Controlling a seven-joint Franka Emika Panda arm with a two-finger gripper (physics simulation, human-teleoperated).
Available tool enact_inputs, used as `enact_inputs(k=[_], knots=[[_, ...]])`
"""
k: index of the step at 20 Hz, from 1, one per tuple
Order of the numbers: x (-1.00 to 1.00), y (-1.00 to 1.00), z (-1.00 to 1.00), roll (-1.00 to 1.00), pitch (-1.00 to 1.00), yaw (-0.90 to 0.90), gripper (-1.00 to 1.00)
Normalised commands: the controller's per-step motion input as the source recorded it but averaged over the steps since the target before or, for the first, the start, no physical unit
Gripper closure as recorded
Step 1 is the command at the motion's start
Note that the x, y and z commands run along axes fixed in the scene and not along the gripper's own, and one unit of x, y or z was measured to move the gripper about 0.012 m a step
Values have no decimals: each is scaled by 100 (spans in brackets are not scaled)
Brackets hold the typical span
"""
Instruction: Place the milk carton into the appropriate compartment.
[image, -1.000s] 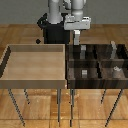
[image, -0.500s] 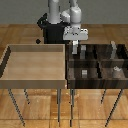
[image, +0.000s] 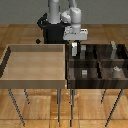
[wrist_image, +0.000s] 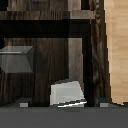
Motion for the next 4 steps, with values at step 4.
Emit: enact_inputs(k=[4], knots=[[0, 0, 0, 0, 0, 0, -100]])
